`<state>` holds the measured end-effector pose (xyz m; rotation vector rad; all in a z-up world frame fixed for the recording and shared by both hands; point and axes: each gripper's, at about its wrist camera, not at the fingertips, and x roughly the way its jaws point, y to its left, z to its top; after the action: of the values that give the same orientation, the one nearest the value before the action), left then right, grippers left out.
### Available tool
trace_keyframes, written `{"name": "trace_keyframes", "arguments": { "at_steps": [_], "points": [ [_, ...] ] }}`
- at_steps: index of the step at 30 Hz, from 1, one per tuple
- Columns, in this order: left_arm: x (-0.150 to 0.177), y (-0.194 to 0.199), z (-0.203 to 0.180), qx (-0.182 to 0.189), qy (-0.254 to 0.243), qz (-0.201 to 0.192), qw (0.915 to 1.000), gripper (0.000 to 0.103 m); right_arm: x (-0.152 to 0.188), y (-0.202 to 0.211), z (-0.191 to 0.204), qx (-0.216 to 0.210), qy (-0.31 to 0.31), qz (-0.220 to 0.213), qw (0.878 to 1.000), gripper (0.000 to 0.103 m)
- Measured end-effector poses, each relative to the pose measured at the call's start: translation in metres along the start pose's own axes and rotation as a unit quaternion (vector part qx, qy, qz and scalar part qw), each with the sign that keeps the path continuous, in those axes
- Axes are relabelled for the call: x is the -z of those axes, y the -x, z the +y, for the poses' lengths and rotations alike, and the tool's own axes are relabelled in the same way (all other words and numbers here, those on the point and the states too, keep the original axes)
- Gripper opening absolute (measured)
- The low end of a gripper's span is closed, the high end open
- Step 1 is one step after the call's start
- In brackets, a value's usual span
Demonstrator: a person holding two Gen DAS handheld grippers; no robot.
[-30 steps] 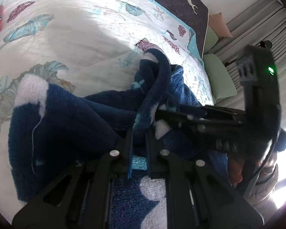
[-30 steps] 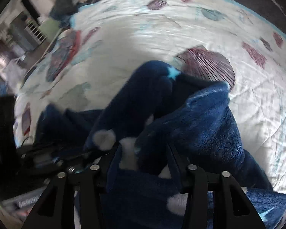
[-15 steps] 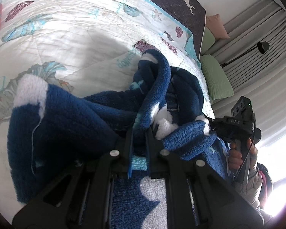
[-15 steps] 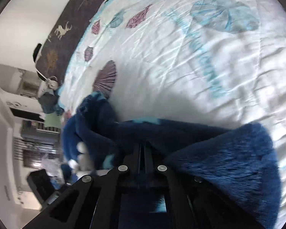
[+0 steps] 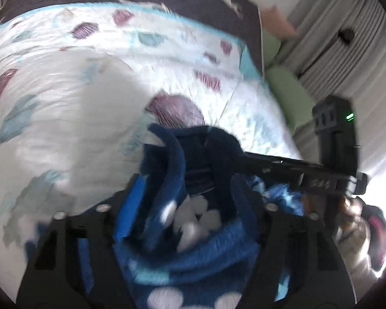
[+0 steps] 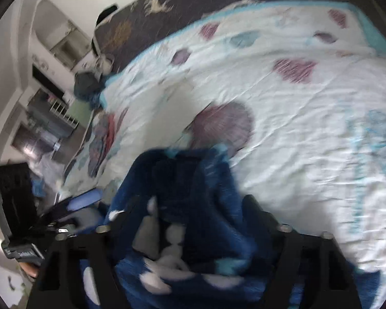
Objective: Fold small clothes
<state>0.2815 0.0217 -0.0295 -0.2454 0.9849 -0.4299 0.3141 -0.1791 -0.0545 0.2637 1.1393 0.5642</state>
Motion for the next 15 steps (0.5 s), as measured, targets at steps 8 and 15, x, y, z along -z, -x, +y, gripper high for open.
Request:
{"name": "trace_keyframes", "arguments": {
  "at_steps": [8,15],
  "points": [
    [0.015,-0.026,0.094,-0.093,0.108,0.054,0.9884,0.0,0.014,0.006,-0.079,0.027,-0.117,0.009,0.993,0.005],
    [0.013,0.017,0.071,-0.057,0.088,0.005,0.9945,0.007,0.02,0.023,-0.078,0.013,-0.116,-0.015,0.993,0.023]
  ]
}}
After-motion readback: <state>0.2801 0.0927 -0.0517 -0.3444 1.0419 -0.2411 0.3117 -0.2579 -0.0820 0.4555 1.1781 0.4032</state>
